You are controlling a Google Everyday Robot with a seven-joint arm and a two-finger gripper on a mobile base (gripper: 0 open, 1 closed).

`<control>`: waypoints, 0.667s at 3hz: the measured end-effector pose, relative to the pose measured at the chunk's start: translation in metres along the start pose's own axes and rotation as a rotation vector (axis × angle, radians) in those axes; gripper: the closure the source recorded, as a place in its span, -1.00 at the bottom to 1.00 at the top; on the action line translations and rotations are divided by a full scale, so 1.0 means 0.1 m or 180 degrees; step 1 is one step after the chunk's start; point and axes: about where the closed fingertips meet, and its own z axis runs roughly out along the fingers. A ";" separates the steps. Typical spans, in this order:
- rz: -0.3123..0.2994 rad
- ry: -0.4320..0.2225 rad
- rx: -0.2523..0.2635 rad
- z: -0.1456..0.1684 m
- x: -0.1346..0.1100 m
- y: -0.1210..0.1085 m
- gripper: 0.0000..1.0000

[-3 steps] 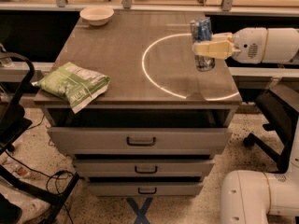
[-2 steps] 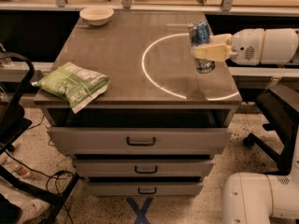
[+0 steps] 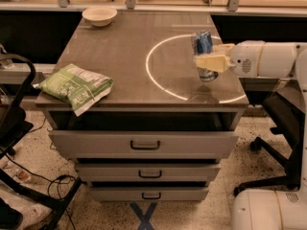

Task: Place redbull can upright

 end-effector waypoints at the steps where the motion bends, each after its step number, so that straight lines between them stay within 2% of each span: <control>1: 0.0019 -0.0006 0.0004 0.04 0.00 0.01 1.00; 2: 0.0018 -0.0005 0.0003 0.04 0.00 0.01 1.00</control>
Offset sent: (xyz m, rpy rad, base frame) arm -0.0084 0.0042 -0.0054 0.0756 0.0079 -0.0691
